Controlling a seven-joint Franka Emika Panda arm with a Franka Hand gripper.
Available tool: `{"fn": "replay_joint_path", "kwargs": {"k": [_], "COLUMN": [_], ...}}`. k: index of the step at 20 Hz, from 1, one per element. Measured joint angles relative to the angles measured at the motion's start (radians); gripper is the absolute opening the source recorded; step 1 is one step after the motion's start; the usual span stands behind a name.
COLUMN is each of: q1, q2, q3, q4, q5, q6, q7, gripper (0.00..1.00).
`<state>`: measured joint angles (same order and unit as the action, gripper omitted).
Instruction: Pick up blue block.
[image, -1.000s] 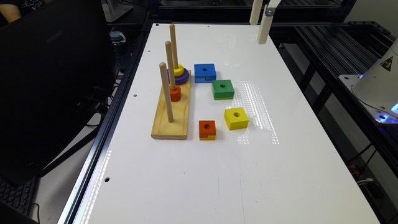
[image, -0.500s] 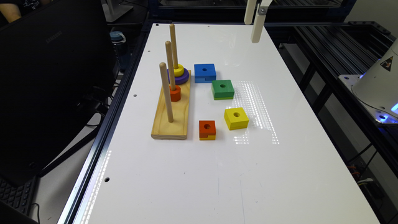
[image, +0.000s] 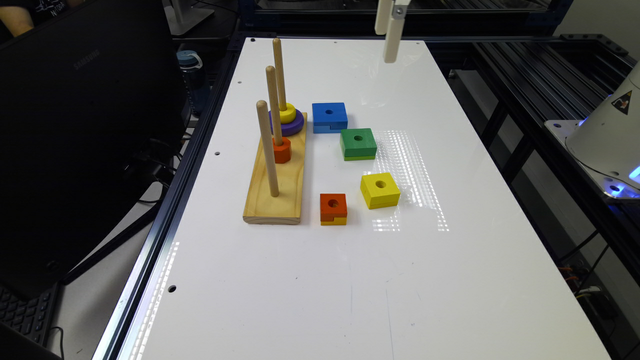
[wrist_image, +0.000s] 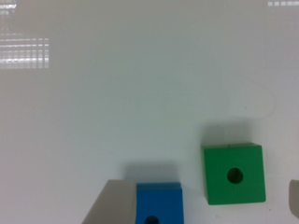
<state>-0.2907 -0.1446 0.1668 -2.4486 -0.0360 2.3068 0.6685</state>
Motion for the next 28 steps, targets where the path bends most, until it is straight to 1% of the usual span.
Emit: {"fn": "replay_joint_path", "kwargs": {"k": [2,9,12,15,18,21,25,28], "q1": [-0.002,-0.003,-0.012,-0.026,-0.036,-0.038,-0.04,-0.045], "q2": [0.01,0.01,0.011,0.018,0.035,0.055,0.062,0.062], "q3": [0.0,0.001,0.0,-0.001,-0.001,-0.001,-0.001,-0.001], "q4": [0.007,0.008,0.013,0.025,0.042,0.06,0.066,0.067], "q5": [-0.0012,-0.0029,-0.0084,-0.0096,-0.0112,-0.0132,-0.0145,-0.015], "q6": [0.0,0.0,0.0,0.0,0.0,0.0,0.0,0.0], "q7": [-0.001,-0.001,-0.006,-0.021,-0.028,-0.029,-0.029,-0.033], "gripper": [1.0,1.0,1.0,1.0,1.0,1.0,1.0,1.0]}}
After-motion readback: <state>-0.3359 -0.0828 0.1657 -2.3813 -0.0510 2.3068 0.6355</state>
